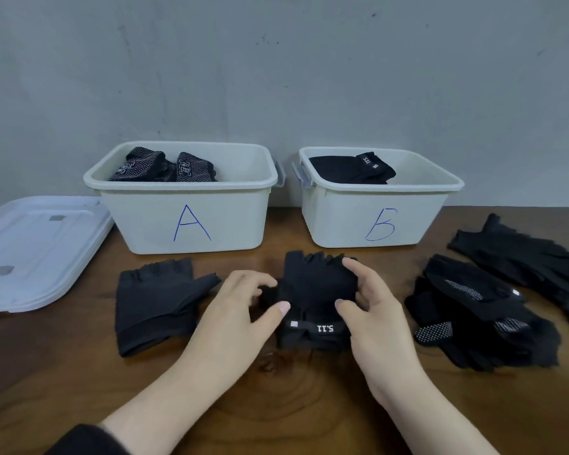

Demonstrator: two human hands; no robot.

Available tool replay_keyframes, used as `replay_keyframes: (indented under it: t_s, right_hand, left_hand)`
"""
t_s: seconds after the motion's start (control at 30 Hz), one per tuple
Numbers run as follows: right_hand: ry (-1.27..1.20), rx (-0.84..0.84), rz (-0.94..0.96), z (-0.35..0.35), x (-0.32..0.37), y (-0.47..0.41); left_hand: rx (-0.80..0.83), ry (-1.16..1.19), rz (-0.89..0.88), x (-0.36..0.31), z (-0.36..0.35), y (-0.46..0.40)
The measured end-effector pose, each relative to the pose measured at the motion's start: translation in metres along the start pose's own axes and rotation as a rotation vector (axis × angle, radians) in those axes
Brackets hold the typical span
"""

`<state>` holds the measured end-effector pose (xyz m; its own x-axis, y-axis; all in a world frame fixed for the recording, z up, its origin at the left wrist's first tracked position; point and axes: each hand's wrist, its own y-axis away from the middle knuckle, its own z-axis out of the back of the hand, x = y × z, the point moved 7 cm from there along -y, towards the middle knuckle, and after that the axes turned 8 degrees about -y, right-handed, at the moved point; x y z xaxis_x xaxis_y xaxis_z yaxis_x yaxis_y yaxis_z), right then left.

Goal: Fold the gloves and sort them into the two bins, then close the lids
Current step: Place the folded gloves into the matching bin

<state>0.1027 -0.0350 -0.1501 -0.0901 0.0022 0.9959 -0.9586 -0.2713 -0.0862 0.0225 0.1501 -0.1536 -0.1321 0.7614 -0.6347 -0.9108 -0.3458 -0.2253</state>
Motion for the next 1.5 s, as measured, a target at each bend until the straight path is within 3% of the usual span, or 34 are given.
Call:
replay_keyframes:
  t_s: [0.2, 0.3, 0.37, 0.5, 0.6, 0.7, 0.8, 1.1, 1.33, 1.5]
  right_hand:
    - [-0.175, -0.036, 0.079, 0.004, 0.016, 0.005]
    - [-0.230, -0.089, 0.096, 0.005, 0.018, 0.007]
    - [-0.248, -0.091, 0.108, 0.003, 0.020, 0.009]
    - [-0.285, -0.078, 0.099, 0.001, 0.018, 0.010]
    - [-0.455, -0.081, 0.033, 0.004, 0.017, 0.007]
    - [-0.678, -0.030, -0.145, 0.010, 0.013, -0.002]
    - [-0.678, 0.120, -0.353, 0.011, 0.013, -0.010]
    - [-0.027, 0.447, -0.438, 0.019, 0.068, -0.020]
    - [0.145, 0.284, -0.228, 0.053, 0.126, -0.048]
    - [0.259, 0.117, -0.003, 0.093, 0.197, -0.093]
  left_hand:
    - [0.033, 0.408, 0.289, 0.003, -0.003, 0.005]
    - [0.112, 0.809, 0.429, 0.001, -0.018, 0.014]
    - [0.207, 0.977, 0.412, -0.014, -0.027, 0.018]
    - [0.182, 0.910, 0.366, -0.028, -0.027, 0.013]
    - [0.161, 0.878, 0.303, -0.035, -0.018, 0.006]
    - [0.168, 0.799, 0.236, -0.035, -0.008, 0.000]
    - [0.188, 0.706, 0.190, -0.034, 0.002, -0.006]
    - [0.306, 0.529, 0.035, -0.057, 0.015, -0.024]
    - [0.013, 0.595, 0.059, -0.068, 0.027, -0.063]
    - [-0.203, 0.302, -0.104, -0.082, 0.042, -0.092]
